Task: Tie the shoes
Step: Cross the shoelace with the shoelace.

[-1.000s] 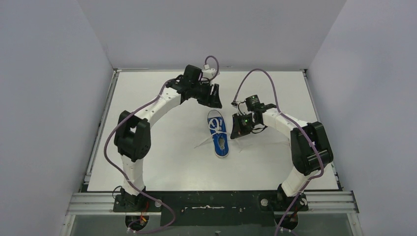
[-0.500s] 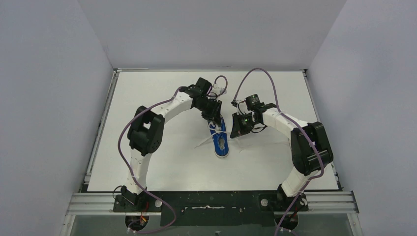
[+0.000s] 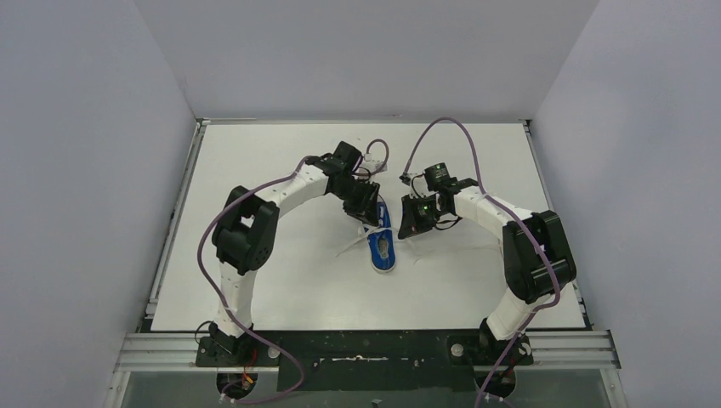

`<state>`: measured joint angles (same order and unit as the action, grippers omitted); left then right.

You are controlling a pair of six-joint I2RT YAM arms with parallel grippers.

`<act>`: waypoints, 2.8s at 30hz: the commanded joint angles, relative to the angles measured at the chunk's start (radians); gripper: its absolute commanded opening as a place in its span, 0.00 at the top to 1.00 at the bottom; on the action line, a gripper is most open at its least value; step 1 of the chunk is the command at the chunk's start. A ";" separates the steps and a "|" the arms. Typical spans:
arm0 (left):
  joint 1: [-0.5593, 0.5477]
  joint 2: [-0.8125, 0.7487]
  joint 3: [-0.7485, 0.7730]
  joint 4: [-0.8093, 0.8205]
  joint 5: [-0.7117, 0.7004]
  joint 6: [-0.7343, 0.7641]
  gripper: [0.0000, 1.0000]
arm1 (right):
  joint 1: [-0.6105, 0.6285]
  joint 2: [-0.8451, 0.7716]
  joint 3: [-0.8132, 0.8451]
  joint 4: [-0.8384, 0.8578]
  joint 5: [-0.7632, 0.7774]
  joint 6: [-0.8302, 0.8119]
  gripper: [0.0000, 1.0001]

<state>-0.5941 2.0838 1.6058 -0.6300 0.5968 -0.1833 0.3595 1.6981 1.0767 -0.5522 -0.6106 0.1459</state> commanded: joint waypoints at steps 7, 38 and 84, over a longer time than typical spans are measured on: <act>-0.004 -0.056 -0.015 0.065 0.076 -0.033 0.76 | 0.003 -0.016 0.047 0.045 -0.013 0.012 1.00; 0.033 -0.161 -0.193 0.380 0.148 -0.176 1.00 | 0.069 0.083 0.129 0.035 0.016 0.050 1.00; 0.119 -0.151 -0.336 0.699 0.284 -0.390 1.00 | 0.046 0.071 0.080 0.244 -0.168 0.110 1.00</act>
<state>-0.4843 1.9564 1.2457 -0.0006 0.8440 -0.5648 0.3943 1.7786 1.1725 -0.3721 -0.7204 0.2462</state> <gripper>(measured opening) 0.004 0.017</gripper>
